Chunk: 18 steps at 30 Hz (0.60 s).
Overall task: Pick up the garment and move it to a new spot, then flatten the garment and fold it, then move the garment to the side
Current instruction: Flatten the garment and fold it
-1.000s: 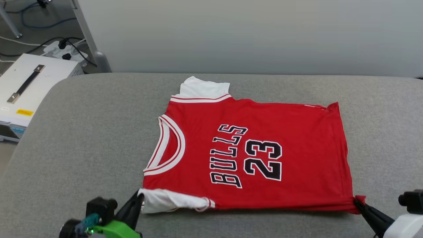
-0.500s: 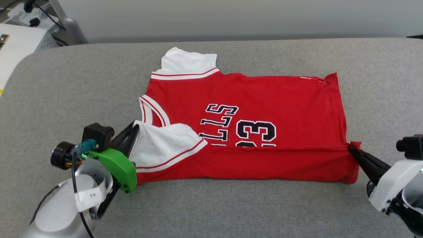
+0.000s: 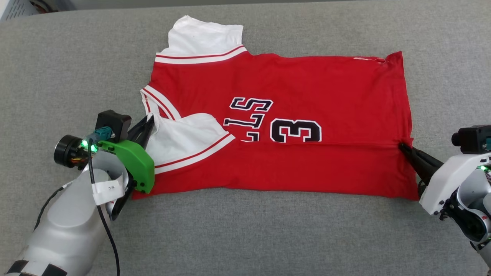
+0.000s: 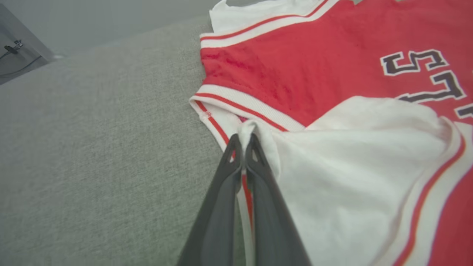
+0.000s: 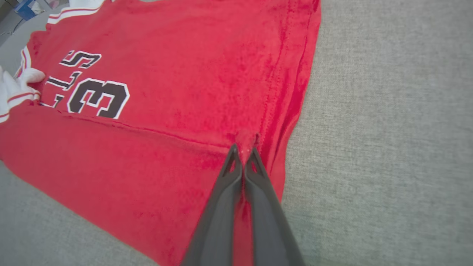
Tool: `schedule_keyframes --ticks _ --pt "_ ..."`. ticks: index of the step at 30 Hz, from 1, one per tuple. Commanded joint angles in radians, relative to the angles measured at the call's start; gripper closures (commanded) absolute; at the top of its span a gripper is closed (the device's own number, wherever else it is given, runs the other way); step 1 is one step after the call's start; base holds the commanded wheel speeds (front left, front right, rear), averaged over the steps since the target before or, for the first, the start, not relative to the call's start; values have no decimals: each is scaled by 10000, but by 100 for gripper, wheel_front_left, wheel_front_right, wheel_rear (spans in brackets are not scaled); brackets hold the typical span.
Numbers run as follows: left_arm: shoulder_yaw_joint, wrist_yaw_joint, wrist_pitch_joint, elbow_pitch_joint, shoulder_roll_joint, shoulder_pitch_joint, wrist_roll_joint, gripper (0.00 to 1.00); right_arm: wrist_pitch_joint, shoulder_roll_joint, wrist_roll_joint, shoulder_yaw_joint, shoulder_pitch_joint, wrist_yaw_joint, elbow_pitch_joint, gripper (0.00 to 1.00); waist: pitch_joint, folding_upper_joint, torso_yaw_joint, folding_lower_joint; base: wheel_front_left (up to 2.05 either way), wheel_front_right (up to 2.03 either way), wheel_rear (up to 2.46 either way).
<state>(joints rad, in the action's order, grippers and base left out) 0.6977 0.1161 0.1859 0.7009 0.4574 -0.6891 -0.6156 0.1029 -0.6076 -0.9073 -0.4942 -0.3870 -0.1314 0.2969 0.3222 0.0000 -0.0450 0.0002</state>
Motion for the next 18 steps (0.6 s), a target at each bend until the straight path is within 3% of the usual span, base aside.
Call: schedule_keyframes --ticks 1,9,10,11,12,18 --pt "57 55 94 258 -124 -175 -30 100 -19 67 72 -107 -224 7 118 100 174 0 -66 -2 0 0 0" --pt "497 135 312 1607 -511 -194 -409 100 -274 201 -148 -709 -515 7 616 100 33 0 -150 -2 0 0 0" --pt "513 138 335 1721 -540 -207 -509 98 -350 216 -268 -736 -513 7 634 76 -21 0 -136 -2 0 0 0" --pt "548 140 358 1776 -551 -234 -564 20 -405 221 -387 -774 -503 7 603 52 -79 0 -112 -2 0 0 0" --pt "582 141 400 1816 -549 -294 -612 0 -497 202 -534 -805 -481 7 548 0 -142 0 -74 -2 0 0 0" --pt "839 143 514 1467 -338 -774 -1068 0 -1163 -57 -875 -848 -151 7 390 0 -581 0 242 -2 0 0 0"
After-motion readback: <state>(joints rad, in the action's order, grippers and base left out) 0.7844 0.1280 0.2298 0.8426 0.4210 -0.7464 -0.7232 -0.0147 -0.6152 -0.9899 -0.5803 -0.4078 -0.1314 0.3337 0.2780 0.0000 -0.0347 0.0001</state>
